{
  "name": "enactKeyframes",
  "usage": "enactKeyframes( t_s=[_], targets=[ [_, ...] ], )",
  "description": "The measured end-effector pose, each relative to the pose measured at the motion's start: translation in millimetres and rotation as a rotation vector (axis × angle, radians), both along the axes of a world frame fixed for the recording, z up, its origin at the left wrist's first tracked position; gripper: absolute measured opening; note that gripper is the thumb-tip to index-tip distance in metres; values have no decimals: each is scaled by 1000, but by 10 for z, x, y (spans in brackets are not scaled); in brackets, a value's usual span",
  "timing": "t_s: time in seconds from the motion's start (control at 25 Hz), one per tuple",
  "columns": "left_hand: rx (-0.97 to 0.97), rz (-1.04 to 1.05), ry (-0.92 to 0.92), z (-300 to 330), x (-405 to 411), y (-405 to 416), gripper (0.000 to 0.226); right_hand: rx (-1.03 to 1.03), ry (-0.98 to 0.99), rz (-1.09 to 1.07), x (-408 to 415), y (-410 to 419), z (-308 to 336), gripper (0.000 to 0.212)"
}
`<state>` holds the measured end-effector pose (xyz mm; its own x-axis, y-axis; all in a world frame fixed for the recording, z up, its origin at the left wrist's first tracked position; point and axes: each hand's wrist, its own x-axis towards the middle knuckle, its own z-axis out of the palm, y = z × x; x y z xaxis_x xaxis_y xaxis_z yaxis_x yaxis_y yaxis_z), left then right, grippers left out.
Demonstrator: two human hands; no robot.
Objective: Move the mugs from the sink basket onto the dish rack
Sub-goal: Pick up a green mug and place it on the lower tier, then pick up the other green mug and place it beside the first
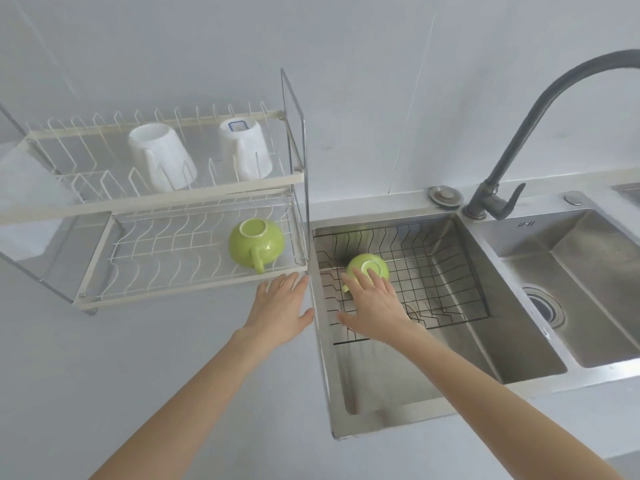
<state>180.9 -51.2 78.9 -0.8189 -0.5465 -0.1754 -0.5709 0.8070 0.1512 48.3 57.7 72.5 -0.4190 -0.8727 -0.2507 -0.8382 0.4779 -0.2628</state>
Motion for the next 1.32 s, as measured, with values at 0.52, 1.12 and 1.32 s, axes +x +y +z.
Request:
enactKeyframes(
  t_s=[0.52,1.12,1.32],
  targets=[
    [78,52,-22,-310,-1234,345,62,59,-14,73,-1238,239,-329,73],
    [423,270,-34,-984,-2089,-81,62,79,-484,-193,-1883,-25,-995,61],
    [475,361,-29,-1259,-2316,-278,63,63,-736,-406,-1919,-246,-1292,57]
  ],
)
